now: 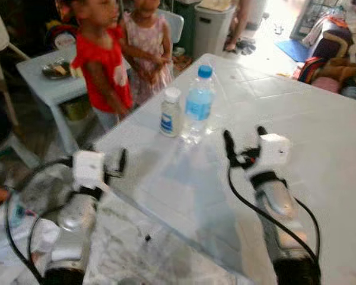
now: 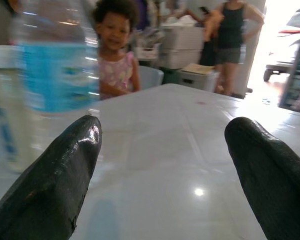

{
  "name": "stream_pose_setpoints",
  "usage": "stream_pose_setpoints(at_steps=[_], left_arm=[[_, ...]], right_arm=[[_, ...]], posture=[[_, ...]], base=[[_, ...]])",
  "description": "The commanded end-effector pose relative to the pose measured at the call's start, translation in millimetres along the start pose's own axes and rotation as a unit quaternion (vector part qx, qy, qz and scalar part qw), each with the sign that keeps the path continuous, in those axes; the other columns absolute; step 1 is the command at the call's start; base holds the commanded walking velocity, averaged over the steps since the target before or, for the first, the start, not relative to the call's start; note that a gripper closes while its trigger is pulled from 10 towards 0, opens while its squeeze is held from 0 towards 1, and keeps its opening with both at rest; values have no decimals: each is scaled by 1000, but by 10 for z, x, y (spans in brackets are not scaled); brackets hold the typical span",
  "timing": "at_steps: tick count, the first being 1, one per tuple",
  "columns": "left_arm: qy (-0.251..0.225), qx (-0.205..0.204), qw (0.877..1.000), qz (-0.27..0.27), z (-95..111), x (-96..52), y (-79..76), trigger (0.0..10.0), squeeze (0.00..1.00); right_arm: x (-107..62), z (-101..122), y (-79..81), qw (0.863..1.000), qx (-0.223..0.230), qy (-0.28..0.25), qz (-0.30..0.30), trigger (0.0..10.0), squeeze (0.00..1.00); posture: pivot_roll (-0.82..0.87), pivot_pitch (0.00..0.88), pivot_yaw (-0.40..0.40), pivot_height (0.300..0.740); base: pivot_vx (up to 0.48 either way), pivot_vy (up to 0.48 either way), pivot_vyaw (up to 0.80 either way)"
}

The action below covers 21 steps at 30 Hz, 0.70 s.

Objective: Restocking fridge

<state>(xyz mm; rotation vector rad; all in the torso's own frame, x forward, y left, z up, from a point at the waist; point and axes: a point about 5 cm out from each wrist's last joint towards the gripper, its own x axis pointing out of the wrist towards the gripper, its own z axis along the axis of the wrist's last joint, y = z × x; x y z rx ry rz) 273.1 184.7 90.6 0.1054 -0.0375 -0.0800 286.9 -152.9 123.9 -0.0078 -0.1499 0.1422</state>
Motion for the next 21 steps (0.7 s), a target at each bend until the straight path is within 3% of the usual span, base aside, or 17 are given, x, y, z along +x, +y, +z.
stream_pose_setpoints(at_steps=[1,11,16,21], left_arm=[[-1,-5,1000,-12,-5,-11,-63,10000,0],[2,-3,1000,-9,-7,-40,-38,10000,0],[9,7,1000,-7,-23,-97,23,10000,0],[15,33,999,-2,0,-168,151,10000,0]], right_arm=[[-34,-23,-53,1000,-7,5,-8,10000,0],[58,54,-12,1000,-13,-9,18,10000,0],[197,146,-30,999,-17,-22,35,10000,0],[455,305,-44,995,-38,-40,80,10000,0]], posture=[[-25,0,-10,740],[-15,0,-6,740],[-3,21,3,740],[35,63,2,740]], base=[[0,0,0],[0,0,0],[0,0,0],[0,0,0]])
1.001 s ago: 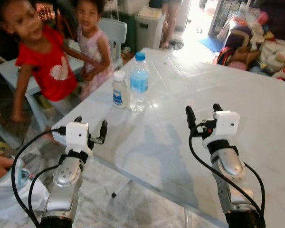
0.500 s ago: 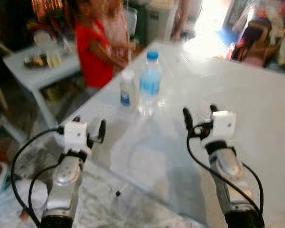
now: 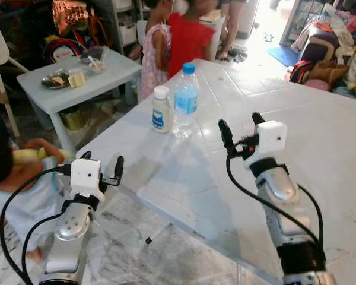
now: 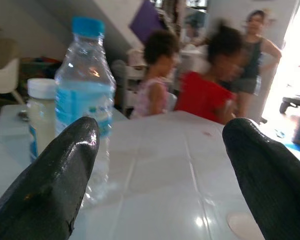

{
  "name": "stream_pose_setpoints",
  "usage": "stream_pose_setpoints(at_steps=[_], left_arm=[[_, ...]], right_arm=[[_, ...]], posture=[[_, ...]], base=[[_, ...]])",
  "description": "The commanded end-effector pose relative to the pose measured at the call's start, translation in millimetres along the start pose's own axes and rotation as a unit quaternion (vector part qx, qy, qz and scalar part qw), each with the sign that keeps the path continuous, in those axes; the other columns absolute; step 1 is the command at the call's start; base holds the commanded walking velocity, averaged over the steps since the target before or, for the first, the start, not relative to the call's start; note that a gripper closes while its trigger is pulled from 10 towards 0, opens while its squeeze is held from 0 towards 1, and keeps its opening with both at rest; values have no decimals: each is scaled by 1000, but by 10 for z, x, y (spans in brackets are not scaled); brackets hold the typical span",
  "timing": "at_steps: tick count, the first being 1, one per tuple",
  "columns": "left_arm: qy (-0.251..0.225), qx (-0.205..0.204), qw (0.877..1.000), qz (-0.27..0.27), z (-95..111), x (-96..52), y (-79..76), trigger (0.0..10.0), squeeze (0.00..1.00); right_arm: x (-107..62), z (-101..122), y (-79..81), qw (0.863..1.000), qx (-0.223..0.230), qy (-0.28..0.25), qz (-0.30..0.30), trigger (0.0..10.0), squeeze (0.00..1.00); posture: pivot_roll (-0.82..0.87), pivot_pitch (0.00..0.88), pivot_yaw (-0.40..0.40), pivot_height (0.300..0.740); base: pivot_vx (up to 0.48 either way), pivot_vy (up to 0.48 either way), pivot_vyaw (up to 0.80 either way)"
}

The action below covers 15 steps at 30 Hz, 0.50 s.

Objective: Restocking fridge

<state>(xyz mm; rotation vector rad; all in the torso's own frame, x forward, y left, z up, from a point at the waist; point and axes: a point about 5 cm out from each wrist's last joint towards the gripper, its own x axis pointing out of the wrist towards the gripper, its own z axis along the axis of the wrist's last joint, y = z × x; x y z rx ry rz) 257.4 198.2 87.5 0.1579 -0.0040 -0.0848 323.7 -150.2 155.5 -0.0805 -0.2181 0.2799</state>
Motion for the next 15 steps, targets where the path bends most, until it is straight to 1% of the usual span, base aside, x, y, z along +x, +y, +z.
stream_pose_setpoints(at_steps=[1,2,6,9,10,15], left_arm=[[-2,12,1000,2,43,-16,59,10000,0],[-2,21,1000,3,59,-37,95,10000,0],[-1,38,999,6,104,-102,181,10000,0],[-1,52,999,9,127,-148,236,10000,0],[2,55,998,15,137,-185,277,10000,0],[8,62,998,21,160,-277,346,10000,0]], right_arm=[[82,69,-18,1000,-9,-12,18,10000,0],[178,121,-18,999,-10,-18,36,10000,0],[361,248,-7,997,-22,-36,64,10000,0],[470,325,-2,996,-20,-45,79,10000,0],[557,381,0,994,-20,-51,90,10000,0],[715,496,44,990,-21,-60,123,10000,0]], posture=[[51,74,2,740],[58,78,2,740],[108,106,-1,740],[128,116,-2,740],[147,123,-2,740],[185,137,2,740]], base=[[0,0,0],[0,0,0],[0,0,0],[0,0,0],[0,0,0],[0,0,0]])
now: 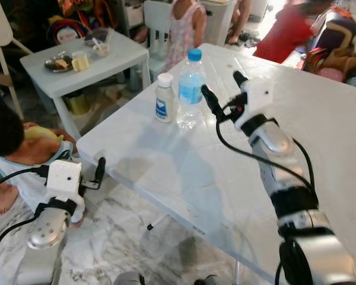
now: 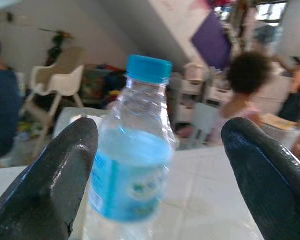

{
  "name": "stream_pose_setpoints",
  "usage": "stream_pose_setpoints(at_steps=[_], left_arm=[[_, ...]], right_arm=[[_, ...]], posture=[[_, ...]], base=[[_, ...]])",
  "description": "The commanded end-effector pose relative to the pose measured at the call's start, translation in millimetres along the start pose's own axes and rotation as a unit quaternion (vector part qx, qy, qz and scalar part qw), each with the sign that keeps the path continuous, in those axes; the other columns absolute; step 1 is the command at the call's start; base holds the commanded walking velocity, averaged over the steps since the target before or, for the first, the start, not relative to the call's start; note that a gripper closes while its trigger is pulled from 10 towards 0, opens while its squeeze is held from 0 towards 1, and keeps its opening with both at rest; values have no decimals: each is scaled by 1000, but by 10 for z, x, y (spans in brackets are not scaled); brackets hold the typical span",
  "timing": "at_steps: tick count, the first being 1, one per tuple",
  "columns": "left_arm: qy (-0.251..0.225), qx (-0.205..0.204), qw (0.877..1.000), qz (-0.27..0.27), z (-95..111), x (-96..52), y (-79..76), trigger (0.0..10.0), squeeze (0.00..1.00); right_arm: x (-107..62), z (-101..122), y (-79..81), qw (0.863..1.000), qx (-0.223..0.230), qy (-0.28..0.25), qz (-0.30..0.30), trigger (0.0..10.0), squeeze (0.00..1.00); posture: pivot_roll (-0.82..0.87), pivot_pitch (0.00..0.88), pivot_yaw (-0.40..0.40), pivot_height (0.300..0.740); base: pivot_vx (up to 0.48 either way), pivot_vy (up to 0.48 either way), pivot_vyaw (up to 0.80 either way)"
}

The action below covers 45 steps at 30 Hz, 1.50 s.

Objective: Restocking fridge

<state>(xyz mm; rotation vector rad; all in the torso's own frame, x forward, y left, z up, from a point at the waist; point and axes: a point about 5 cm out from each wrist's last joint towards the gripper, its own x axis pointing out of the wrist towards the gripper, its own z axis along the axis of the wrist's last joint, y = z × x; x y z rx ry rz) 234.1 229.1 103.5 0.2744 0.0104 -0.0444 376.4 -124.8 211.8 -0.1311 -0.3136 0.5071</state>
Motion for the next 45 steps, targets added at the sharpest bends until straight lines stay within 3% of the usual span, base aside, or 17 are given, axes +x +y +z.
stream_pose_setpoints(at_steps=[1,10,17,18,19,20,28,45], left_arm=[[0,7,1000,3,45,-50,59,10000,0],[11,15,1000,4,58,-134,109,10000,0],[17,12,1000,-1,59,-166,72,10000,0],[19,12,1000,-2,55,-175,65,10000,0],[20,11,1000,-2,53,-180,61,10000,0],[22,11,1000,-3,39,-183,58,10000,0],[23,8,1000,-2,39,-157,46,10000,0],[20,6,1000,-2,44,-106,20,10000,0]], right_arm=[[112,108,-13,1000,-4,-17,20,10000,0],[381,347,-28,999,-21,-35,34,10000,0],[469,411,-117,1000,-8,-23,12,9843,0],[485,414,-124,1000,-8,-16,10,2275,0],[495,414,-127,1000,-8,-11,10,2275,0],[518,431,-126,1000,-5,-12,8,0,0],[576,418,-54,1000,1,4,19,0,0],[572,383,-88,1000,22,18,11,0,0]], posture=[[194,140,4,740],[221,151,7,740],[226,152,8,740],[225,152,8,740],[225,152,8,740],[225,151,7,740],[228,143,-2,740],[223,122,-6,740]], base=[[0,0,0],[0,0,0],[0,0,0],[0,0,0],[0,0,0],[0,0,0],[0,0,0],[0,0,0]])
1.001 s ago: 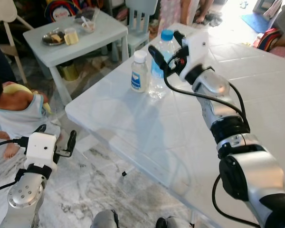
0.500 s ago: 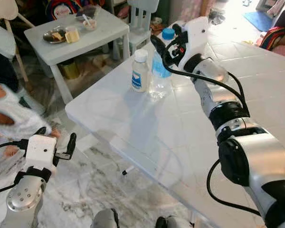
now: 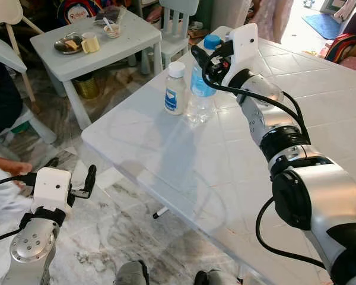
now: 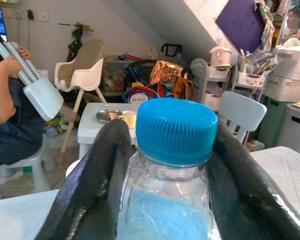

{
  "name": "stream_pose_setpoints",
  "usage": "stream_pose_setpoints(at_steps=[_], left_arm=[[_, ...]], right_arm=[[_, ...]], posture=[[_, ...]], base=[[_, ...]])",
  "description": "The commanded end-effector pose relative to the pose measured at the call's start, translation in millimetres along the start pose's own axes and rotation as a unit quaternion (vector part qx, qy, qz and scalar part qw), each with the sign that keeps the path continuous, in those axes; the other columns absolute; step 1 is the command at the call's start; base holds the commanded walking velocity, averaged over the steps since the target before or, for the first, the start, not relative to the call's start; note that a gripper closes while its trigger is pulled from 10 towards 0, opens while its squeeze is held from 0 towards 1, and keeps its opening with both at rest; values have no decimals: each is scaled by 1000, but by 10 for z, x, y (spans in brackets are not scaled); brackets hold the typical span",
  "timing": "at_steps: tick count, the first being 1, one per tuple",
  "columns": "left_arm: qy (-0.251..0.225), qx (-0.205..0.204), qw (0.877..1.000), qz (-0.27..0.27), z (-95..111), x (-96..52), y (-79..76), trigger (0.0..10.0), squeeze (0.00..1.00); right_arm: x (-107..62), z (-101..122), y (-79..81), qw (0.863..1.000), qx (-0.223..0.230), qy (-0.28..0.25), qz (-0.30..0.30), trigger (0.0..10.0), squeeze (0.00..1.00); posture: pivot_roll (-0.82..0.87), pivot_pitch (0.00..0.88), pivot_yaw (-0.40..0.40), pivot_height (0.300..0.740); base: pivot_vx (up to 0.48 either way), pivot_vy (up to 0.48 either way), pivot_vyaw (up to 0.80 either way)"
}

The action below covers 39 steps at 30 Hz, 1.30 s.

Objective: Restocking fridge

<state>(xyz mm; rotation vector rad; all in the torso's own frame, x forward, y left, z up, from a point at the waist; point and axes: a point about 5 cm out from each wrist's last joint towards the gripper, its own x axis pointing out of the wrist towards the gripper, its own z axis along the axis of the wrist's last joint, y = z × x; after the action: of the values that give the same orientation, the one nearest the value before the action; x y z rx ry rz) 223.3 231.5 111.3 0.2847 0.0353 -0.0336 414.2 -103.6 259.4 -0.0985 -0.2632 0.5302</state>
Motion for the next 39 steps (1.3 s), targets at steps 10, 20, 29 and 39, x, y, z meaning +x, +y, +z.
stream_pose_setpoints(at_steps=[10,20,29,39], left_arm=[[29,-19,999,6,-113,122,-63,10000,0],[23,-53,998,11,-126,353,-112,10000,0],[21,-69,997,4,-155,493,-229,10000,0],[20,-78,997,-9,-199,591,-331,10000,0]], right_arm=[[-29,-36,-40,999,-24,12,-18,0,0],[-457,-268,-251,994,-4,-29,-104,0,0],[-900,-364,-59,986,32,-55,-153,10000,0],[-1272,-631,333,987,58,2,-153,10000,0]], posture=[[186,75,-8,740],[108,0,-16,740],[49,0,-9,740],[9,0,-12,740]], base=[[0,0,0],[0,0,0],[0,0,0],[0,0,0]])
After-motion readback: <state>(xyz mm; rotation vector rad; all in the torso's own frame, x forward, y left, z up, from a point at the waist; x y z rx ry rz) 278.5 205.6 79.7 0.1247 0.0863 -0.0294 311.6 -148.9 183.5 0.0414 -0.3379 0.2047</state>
